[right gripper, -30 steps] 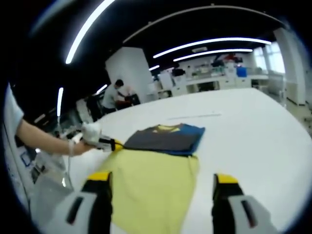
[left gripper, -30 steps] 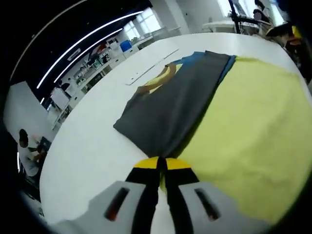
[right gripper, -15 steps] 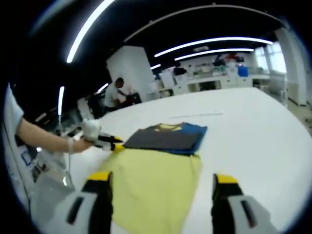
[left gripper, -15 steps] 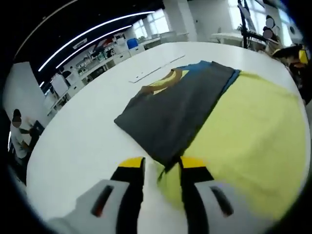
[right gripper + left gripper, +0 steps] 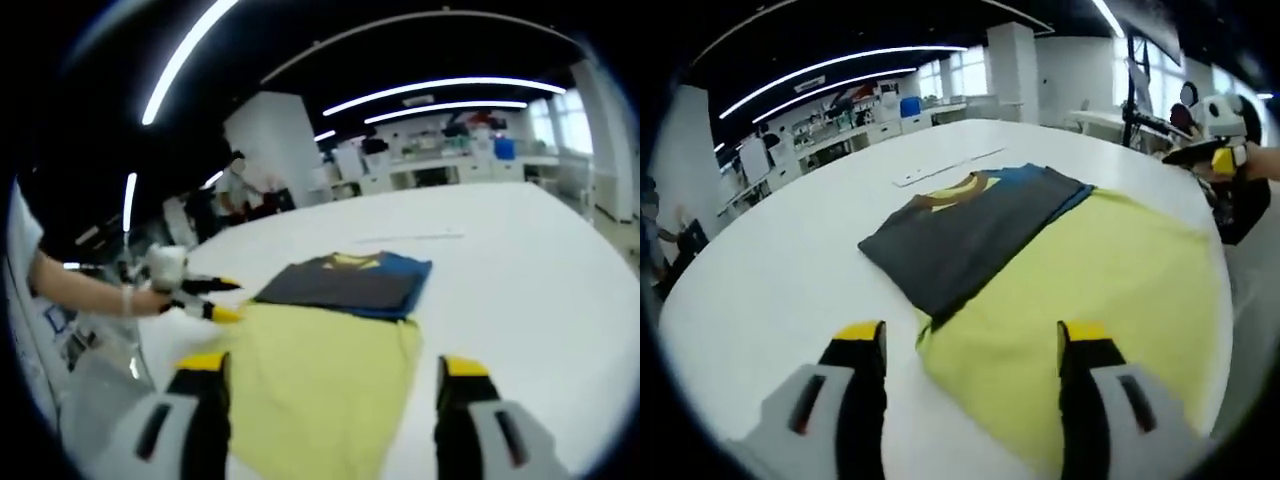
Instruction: Fold the garment on the visible template until the final outline fits inside the template.
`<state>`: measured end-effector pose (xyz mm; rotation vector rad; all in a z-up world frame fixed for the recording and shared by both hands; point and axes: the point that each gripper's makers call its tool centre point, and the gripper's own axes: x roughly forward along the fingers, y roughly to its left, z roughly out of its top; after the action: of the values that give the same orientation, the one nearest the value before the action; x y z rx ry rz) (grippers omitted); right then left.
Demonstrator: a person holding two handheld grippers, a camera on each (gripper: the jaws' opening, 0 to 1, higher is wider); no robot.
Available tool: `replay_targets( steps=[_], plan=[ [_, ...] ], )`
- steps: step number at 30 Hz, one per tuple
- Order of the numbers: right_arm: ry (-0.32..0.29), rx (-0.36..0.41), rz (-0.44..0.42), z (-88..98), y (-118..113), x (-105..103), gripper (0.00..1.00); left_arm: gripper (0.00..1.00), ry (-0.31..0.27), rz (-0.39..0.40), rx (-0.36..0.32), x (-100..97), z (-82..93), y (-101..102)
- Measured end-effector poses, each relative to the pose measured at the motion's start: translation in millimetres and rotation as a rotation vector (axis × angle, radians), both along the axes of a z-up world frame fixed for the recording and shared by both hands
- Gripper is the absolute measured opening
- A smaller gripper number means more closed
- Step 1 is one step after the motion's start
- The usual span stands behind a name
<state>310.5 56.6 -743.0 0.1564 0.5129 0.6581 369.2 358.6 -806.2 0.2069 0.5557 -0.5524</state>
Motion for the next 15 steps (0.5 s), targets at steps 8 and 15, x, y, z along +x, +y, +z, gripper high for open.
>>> replay_targets(
  steps=[8, 15],
  plan=[
    [0.002, -0.025, 0.009, -3.8, -3.6, -3.5, 0.84, 0.62, 0.008, 0.018, -0.034, -23.9, 2.2, 10.1],
    [0.02, -0.054, 0.013, -10.2, -13.9, -13.9, 0.84, 0.61, 0.037, 0.096, -0.098, -47.2, 4.7, 24.8]
  ],
)
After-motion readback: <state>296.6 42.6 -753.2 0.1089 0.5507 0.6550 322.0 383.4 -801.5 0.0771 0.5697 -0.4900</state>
